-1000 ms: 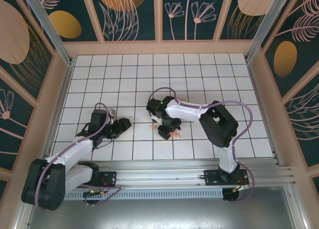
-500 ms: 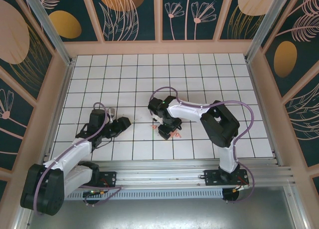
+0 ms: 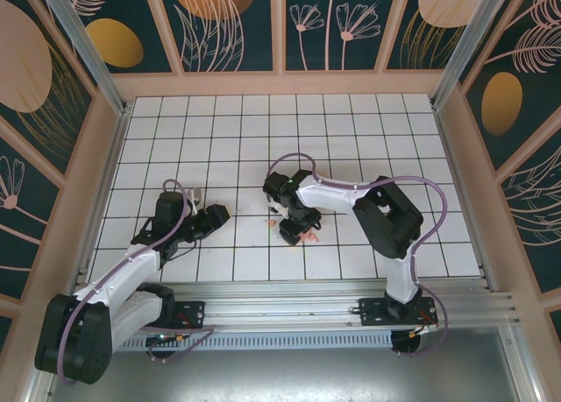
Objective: Insert wireless bluetooth earbuds into charging case
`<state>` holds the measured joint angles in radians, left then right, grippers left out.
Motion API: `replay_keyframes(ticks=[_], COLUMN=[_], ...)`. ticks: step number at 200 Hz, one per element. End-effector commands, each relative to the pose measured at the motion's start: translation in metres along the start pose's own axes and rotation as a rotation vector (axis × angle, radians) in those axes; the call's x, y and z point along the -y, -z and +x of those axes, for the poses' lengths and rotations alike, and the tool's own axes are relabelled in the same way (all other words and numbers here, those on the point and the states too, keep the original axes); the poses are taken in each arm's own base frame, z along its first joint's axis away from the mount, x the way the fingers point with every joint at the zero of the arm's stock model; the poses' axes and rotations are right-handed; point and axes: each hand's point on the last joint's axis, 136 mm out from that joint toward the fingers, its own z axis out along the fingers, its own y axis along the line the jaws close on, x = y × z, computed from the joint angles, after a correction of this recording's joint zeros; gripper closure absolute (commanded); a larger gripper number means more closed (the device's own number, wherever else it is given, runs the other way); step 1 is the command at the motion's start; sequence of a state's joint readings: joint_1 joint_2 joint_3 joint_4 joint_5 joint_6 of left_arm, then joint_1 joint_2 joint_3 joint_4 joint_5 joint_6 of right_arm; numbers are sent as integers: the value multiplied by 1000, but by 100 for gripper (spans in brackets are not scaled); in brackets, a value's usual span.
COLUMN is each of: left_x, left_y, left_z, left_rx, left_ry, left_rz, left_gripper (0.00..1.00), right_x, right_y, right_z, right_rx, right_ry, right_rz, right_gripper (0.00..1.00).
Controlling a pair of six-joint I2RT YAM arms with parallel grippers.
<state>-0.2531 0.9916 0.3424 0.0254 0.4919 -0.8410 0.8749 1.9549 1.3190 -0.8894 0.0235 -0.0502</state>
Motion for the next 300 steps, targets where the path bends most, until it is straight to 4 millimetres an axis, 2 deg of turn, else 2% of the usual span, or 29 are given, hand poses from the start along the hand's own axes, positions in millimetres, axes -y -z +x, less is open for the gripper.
replay_keyframes(ticks=[1,27,49,68,91,123,150,209,268,300], left_x=[23,58,96,120,136,146,156,167,181,184], left_y=[8,26,56,80,96,98,97,84,98,99], left_z=[-13,-34,-54,-58,-50,-46,-43,-33,-46,-51], left_rx=[34,173,376,522,619,644,650,632,737,743], left_ry=[-97,-311,-543,-727,-892,-974,-1058,-1170,-1121,-1067], left_rz=[62,166,267,349,424,473,489,473,491,508], left_gripper=[47,48,48,48,48,48,46,46,44,45], right_x=[1,6,12,9,4,-11,-32,-55,-76,-86], right_y=[7,55,111,160,208,244,262,287,275,275], right_z=[-5,-35,-67,-91,-111,-125,-129,-136,-139,-139], right_rx=[42,236,463,656,836,944,979,1048,995,986], right_ry=[-70,-213,-369,-463,-558,-642,-657,-654,-656,-643], right_rz=[-40,-134,-267,-422,-606,-851,-987,-1098,-1107,-1118], right_gripper=[40,40,40,40,41,41,41,41,40,40])
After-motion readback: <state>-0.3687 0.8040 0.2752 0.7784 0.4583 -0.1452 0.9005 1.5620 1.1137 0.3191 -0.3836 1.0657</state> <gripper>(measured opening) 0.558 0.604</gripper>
